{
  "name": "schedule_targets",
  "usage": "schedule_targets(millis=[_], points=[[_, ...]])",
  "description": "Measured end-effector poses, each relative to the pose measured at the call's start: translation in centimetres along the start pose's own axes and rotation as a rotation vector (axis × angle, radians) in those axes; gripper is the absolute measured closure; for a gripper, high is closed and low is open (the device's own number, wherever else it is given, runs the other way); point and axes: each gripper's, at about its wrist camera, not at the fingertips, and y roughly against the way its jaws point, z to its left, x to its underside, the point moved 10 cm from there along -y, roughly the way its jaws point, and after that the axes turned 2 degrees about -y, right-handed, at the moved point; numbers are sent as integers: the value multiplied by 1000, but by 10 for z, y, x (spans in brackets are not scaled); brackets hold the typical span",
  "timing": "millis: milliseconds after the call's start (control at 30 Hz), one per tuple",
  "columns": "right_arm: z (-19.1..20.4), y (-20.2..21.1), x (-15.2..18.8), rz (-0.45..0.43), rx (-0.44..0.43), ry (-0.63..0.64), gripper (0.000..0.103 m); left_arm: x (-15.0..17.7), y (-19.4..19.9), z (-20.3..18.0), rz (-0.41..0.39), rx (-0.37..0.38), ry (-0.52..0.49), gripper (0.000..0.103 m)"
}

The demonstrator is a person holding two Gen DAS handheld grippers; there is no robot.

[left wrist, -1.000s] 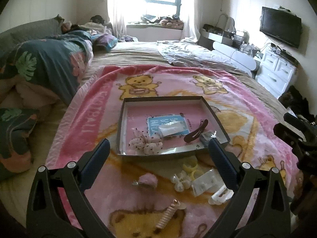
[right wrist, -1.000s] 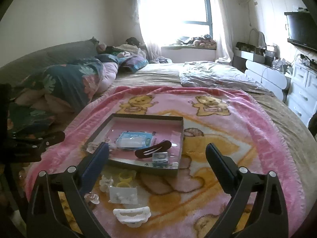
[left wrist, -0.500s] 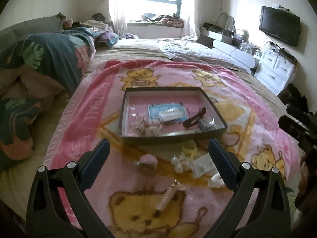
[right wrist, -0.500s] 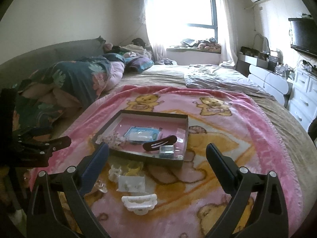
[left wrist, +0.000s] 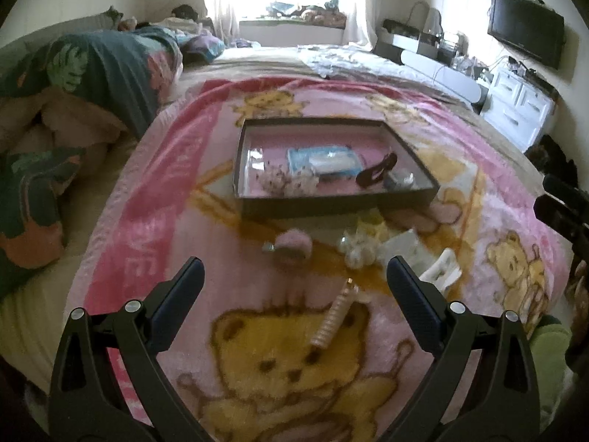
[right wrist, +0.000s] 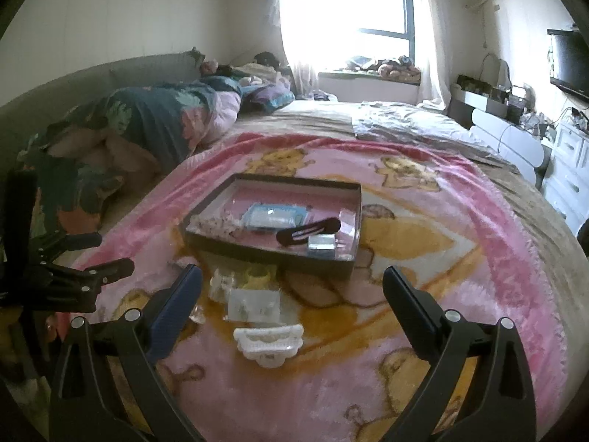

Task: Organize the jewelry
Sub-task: 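Withdraw both grippers from the tray toward the loose items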

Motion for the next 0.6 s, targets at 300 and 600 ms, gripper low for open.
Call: schedule_targets(millis=[300,600], points=[[7,-9,26,52,-8,17,5,30,-12,-3,54,-5,-33,10],[12,-19,54,110,-18,23,5,44,-24,-11,86,9,-54,10]])
